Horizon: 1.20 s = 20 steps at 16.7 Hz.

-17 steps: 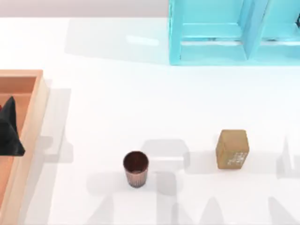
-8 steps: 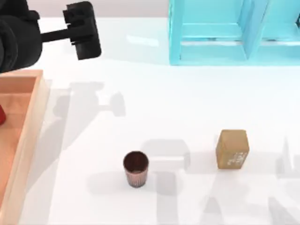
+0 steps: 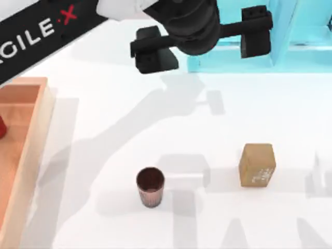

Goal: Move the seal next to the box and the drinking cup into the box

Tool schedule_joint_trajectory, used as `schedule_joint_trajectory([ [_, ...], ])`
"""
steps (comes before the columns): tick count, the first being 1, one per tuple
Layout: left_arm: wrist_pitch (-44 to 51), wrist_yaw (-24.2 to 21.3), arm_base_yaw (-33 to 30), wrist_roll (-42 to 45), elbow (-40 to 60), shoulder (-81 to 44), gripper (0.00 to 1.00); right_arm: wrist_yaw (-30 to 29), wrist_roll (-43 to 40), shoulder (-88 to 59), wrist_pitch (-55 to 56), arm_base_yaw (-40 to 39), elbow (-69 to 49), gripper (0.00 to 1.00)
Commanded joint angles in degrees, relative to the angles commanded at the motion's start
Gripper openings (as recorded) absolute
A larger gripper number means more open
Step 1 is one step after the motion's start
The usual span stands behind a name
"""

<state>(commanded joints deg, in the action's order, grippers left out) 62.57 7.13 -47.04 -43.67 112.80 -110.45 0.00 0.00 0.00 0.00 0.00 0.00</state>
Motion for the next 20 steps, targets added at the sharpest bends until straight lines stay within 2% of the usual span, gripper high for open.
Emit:
schedule_joint_trajectory([
  [5,13.91,1.45,-8.58,-9.05,22.53,-23.24,1.0,0.0,0.0,0.0,0.0,0.0,0.0,1.0],
  [9,20.8,2.12,-12.56,-13.35,33.11,-34.53,1.0,0.0,0.0,0.0,0.0,0.0,0.0,1.0],
  [16,22.28,2.2,-13.18,-14.27,35.36,-37.21,1.0,0.0,0.0,0.0,0.0,0.0,0.0,1.0],
  [20,18.24,2.21,-12.94,-13.78,31.33,-37.09,1.0,0.0,0.0,0.0,0.0,0.0,0.0,1.0],
])
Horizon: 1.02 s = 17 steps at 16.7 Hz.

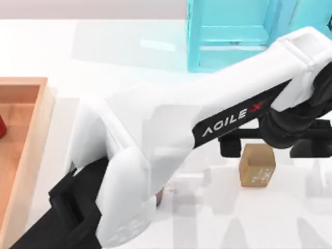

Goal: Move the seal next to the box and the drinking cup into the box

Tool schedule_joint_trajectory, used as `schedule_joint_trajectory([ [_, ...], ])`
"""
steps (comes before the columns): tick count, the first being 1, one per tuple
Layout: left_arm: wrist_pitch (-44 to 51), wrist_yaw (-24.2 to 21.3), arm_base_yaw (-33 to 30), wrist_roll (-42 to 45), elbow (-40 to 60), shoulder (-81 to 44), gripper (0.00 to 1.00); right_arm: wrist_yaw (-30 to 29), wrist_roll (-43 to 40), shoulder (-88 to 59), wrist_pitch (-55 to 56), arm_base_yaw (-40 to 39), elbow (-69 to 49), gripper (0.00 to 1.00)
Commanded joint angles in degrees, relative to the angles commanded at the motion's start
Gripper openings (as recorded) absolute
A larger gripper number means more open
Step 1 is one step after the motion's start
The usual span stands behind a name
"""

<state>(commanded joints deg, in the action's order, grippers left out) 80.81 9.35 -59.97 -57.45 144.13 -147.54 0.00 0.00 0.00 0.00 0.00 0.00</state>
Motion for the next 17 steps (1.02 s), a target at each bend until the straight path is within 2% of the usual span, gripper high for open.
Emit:
schedule_joint_trajectory([
  [6,-12.69,-0.11,0.99,0.97,-12.33,-0.11,1.0,0.0,0.0,0.0,0.0,0.0,0.0,1.0],
  [11,-13.95,-0.12,1.1,1.08,-13.59,-0.11,1.0,0.0,0.0,0.0,0.0,0.0,0.0,1.0],
  [17,-13.95,-0.12,1.1,1.08,-13.59,-0.11,0.55,0.0,0.0,0.0,0.0,0.0,0.0,1.0],
])
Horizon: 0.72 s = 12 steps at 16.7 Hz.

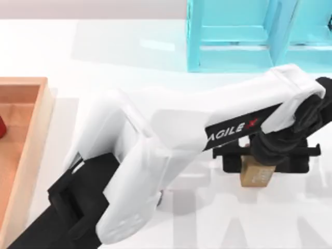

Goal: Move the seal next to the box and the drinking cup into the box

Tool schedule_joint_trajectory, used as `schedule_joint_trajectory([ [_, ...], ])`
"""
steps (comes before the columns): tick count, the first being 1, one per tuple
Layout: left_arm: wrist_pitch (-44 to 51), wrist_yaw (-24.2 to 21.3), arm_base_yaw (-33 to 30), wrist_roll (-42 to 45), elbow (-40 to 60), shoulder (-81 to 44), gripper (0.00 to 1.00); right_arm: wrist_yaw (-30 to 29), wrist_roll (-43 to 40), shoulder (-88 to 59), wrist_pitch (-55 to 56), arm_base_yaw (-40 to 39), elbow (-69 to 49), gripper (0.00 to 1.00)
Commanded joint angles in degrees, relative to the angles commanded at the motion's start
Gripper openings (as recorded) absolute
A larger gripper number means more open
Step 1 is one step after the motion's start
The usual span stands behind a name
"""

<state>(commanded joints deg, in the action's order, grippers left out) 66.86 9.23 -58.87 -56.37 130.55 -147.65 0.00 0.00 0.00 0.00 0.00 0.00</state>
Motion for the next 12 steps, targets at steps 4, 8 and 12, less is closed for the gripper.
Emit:
schedule_joint_trajectory([
  [4,0.0,0.0,0.0,0.0,0.0,0.0,0.25,0.0,0.0,0.0,0.0,0.0,0.0,1.0],
  [8,0.0,0.0,0.0,0.0,0.0,0.0,0.0,0.0,0.0,0.0,0.0,0.0,0.0,1.0],
  [12,0.0,0.0,0.0,0.0,0.0,0.0,0.0,0.0,0.0,0.0,0.0,0.0,0.0,1.0],
])
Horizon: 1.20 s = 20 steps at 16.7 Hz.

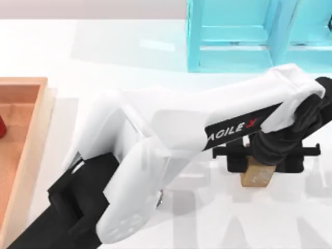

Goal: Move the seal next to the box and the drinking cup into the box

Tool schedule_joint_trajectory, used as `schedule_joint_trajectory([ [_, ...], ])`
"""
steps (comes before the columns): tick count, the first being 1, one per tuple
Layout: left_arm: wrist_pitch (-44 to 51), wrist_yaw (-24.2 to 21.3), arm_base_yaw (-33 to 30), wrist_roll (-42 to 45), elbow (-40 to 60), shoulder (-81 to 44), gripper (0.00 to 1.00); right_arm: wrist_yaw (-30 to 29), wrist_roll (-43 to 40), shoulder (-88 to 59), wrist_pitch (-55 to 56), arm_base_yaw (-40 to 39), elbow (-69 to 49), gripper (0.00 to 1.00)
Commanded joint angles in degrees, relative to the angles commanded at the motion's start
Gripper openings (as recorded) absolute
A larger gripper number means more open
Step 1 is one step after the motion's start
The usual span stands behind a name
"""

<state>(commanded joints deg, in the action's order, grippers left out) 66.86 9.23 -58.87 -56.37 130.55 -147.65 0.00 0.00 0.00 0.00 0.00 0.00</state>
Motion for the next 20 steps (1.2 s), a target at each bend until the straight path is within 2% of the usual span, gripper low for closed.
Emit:
schedule_joint_trajectory([
  [6,0.05,-0.05,-0.02,0.56,-0.87,0.92,0.0,0.0,0.0,0.0,0.0,0.0,0.0,1.0],
  [15,2.58,-0.5,6.4,6.63,-19.64,23.59,0.0,0.0,0.0,0.0,0.0,0.0,0.0,1.0],
  [20,2.86,-0.54,7.1,7.2,-21.42,25.46,0.0,0.0,0.0,0.0,0.0,0.0,0.0,1.0],
])
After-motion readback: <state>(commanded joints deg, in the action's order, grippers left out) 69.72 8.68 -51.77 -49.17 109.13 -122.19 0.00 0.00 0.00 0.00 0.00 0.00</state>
